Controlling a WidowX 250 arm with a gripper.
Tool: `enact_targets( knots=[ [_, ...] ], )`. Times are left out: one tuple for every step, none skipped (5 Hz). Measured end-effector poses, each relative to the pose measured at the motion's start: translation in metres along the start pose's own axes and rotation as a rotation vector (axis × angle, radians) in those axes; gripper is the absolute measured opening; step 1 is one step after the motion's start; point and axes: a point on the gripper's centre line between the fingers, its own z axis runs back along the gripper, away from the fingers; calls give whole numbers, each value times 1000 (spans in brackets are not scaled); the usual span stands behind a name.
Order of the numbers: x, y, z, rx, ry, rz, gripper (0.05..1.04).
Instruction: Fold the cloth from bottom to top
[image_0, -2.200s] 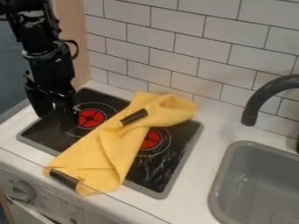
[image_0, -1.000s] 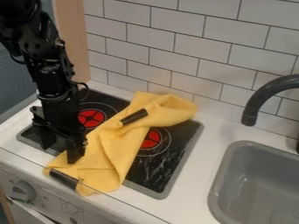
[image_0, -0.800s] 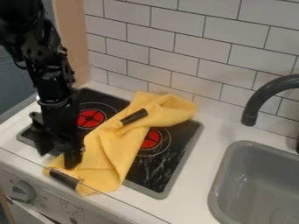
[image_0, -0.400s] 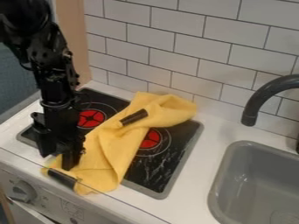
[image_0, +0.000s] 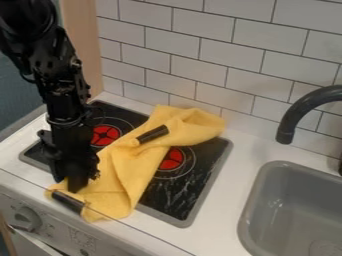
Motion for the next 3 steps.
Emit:
enact_targets(
  knots=[
    [-2, -2, 1, -7, -2, -10, 149],
    [-2, -7, 2, -41, -1, -32, 56],
    [-3, -15, 12, -88, 1, -38, 49]
  ],
)
